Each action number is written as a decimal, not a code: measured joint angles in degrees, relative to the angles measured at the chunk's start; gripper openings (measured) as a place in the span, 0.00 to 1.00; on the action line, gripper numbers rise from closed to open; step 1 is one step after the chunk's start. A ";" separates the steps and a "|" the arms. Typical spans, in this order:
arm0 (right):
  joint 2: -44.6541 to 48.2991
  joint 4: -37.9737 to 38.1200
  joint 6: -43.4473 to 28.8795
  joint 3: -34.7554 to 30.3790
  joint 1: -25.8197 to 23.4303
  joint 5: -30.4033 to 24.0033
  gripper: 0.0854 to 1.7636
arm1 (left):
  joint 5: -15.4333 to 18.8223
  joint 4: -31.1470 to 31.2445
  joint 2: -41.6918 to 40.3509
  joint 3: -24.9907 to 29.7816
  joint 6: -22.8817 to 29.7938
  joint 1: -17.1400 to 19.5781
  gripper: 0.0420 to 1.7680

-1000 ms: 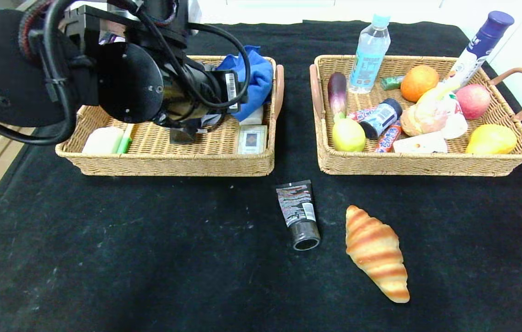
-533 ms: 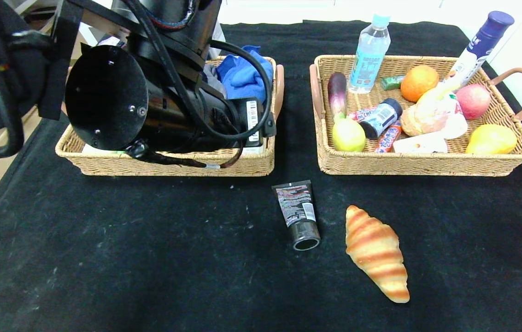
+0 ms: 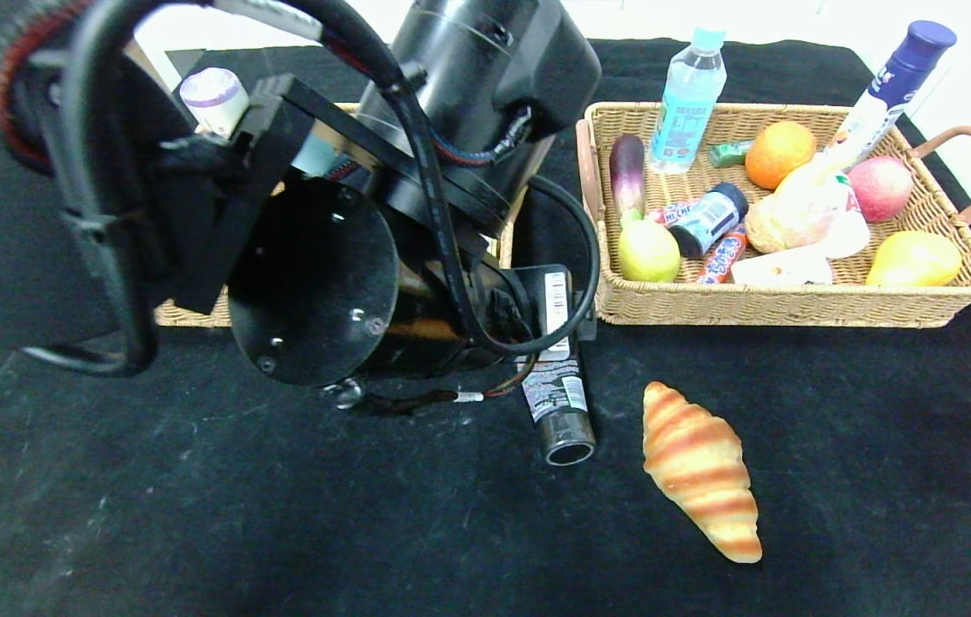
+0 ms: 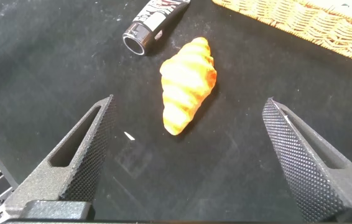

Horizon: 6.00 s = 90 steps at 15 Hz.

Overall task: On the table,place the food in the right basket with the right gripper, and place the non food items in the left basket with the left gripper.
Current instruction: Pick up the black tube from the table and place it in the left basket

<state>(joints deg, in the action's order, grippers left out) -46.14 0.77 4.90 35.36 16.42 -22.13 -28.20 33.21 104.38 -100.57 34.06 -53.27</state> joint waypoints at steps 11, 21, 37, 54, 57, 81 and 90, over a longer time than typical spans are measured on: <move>0.02 0.00 0.46 -0.34 0.13 -0.04 0.97 | -0.57 1.49 9.70 -2.57 7.64 -0.45 0.96; 0.12 0.02 1.63 -0.91 0.44 -0.20 0.97 | -1.07 1.19 12.46 -4.61 7.08 -0.30 0.97; 0.67 -0.06 1.57 -1.13 0.35 -0.09 0.97 | -1.97 1.33 15.01 -5.35 7.03 -0.13 0.97; 0.72 0.00 2.32 -1.88 0.44 -0.22 0.97 | -2.69 1.16 16.08 -5.44 7.09 -0.20 0.41; 1.07 0.00 2.40 -1.88 0.48 -0.88 0.97 | -2.72 1.44 15.93 -5.40 6.90 -0.52 0.40; 1.96 0.02 2.43 -2.35 1.82 -0.83 0.97 | -4.88 3.25 -1.05 -1.72 -4.88 1.07 0.35; 2.18 0.02 2.40 -2.24 1.82 -0.77 0.97 | -4.13 -2.17 -2.83 -2.73 -13.20 11.11 0.35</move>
<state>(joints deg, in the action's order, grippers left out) -43.96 0.79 7.30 33.12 18.24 -22.89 -32.33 31.04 101.55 -103.30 20.86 -42.17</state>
